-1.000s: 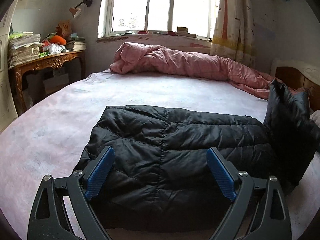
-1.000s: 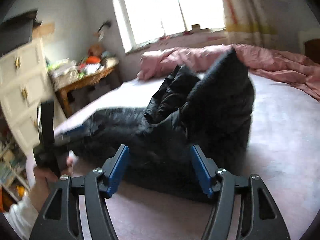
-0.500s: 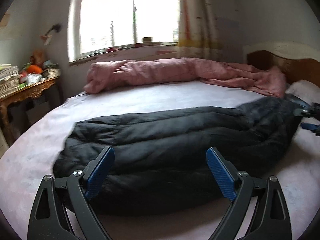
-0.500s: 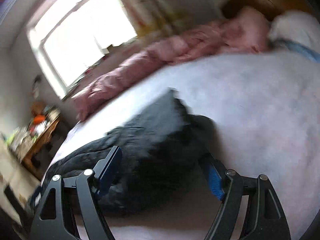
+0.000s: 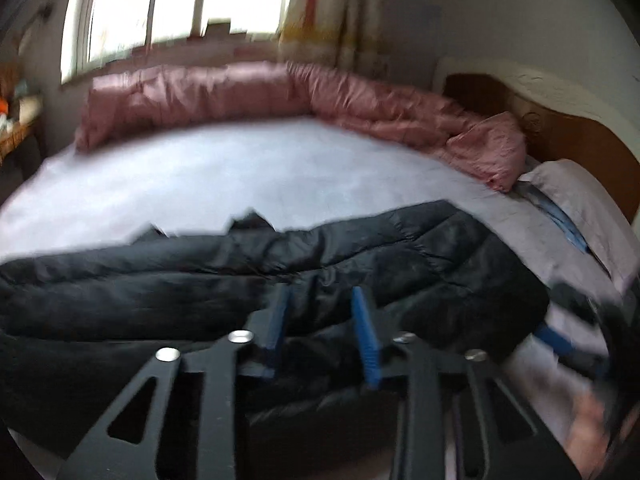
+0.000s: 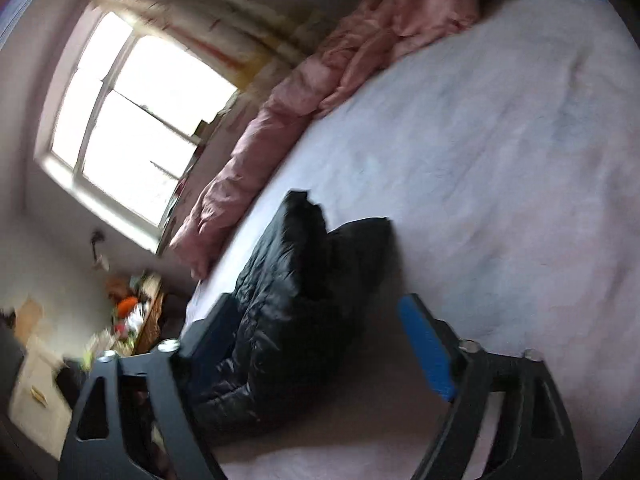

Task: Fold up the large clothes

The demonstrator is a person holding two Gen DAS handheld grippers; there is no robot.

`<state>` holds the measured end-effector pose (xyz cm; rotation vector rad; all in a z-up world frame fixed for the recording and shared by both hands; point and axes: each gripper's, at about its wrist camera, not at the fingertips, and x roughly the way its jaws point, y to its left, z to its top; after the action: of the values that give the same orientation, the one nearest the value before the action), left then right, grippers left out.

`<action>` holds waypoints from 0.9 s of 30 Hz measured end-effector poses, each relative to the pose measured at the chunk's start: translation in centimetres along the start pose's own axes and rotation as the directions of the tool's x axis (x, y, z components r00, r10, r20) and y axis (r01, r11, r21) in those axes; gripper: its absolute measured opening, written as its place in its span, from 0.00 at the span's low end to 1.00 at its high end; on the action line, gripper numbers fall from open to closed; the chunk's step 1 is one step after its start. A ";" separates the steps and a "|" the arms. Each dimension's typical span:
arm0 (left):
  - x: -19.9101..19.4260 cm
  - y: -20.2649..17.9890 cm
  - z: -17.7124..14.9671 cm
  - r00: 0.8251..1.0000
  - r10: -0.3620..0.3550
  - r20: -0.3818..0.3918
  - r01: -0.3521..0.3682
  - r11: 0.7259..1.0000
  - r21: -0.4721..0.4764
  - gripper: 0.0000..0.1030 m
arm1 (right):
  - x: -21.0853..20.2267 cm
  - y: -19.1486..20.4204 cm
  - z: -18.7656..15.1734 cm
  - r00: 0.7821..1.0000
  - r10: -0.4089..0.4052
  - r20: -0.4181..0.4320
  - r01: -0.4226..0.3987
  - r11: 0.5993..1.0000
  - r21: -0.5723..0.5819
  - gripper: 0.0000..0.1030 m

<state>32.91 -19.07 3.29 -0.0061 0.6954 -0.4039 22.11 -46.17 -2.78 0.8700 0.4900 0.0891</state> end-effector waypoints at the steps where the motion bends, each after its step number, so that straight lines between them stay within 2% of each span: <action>1: 1.8 0.1 0.0 0.999 0.012 -0.049 -0.013 1.000 -0.023 0.16 | 0.4 0.0 -0.5 1.000 0.024 -0.015 -0.024 1.000 0.018 0.86; 3: 4.4 0.2 -0.5 0.994 0.026 -0.107 -0.031 0.998 -0.047 0.10 | 1.4 -0.4 -0.9 0.995 0.086 -0.050 -0.081 0.993 0.085 0.86; 4: 5.4 0.2 -1.0 0.993 0.048 -0.112 -0.053 0.998 -0.042 0.10 | 1.8 -0.5 -0.9 0.996 0.073 -0.059 -0.068 0.994 0.089 0.86; 6: 6.3 0.3 -1.6 0.992 0.082 -0.097 -0.084 0.996 -0.015 0.08 | 2.8 -0.3 -0.9 0.998 -0.018 -0.066 0.021 0.999 0.049 0.86; 8: 6.5 0.8 -1.8 0.993 0.055 -0.106 -0.060 0.997 -0.042 0.08 | 3.6 -0.2 -0.7 0.997 -0.058 -0.052 0.060 0.998 0.032 0.86; 13: 6.3 1.1 -2.4 0.994 0.025 -0.105 -0.031 0.998 -0.055 0.08 | 5.5 1.0 -0.2 0.999 0.002 -0.054 -0.002 1.000 0.000 0.86; 15: 6.5 1.1 -2.6 0.994 0.029 -0.108 -0.034 0.998 -0.047 0.08 | 6.6 1.4 -0.1 0.999 -0.014 -0.045 0.013 0.999 -0.031 0.86; 18: 6.9 1.1 -2.6 0.993 0.023 -0.112 -0.028 0.999 -0.046 0.07 | 7.9 0.3 0.1 0.999 -0.038 -0.039 0.039 0.999 0.031 0.86; 21: 7.1 1.1 -2.4 0.993 0.013 -0.114 -0.018 0.999 -0.047 0.07 | 7.4 -0.1 0.3 0.994 -0.107 0.019 0.106 0.993 0.053 0.67; 23: 7.1 1.1 -2.4 0.994 0.011 -0.110 -0.016 0.999 -0.048 0.07 | 7.2 1.4 0.0 0.989 -0.130 0.067 0.132 0.991 -0.027 0.52; 24: 6.9 1.1 -2.5 0.995 0.001 -0.102 -0.006 0.999 -0.054 0.07 | 7.3 2.1 -0.1 0.989 -0.128 0.072 0.132 0.989 -0.067 0.32; 25: 6.6 1.3 -2.5 0.996 -0.014 -0.089 0.009 0.998 -0.062 0.07 | 7.0 2.6 -0.2 0.987 -0.135 0.092 0.143 0.986 -0.088 0.25; 27: 5.0 1.4 -2.4 0.998 -0.022 -0.064 0.018 0.998 -0.065 0.07 | 6.2 4.7 -0.9 0.969 -0.174 0.172 0.207 0.959 -0.195 0.18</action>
<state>35.38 -19.27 -1.82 -0.0616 0.7726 -0.4021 27.78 -40.82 -2.06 0.6115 0.4093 -0.1018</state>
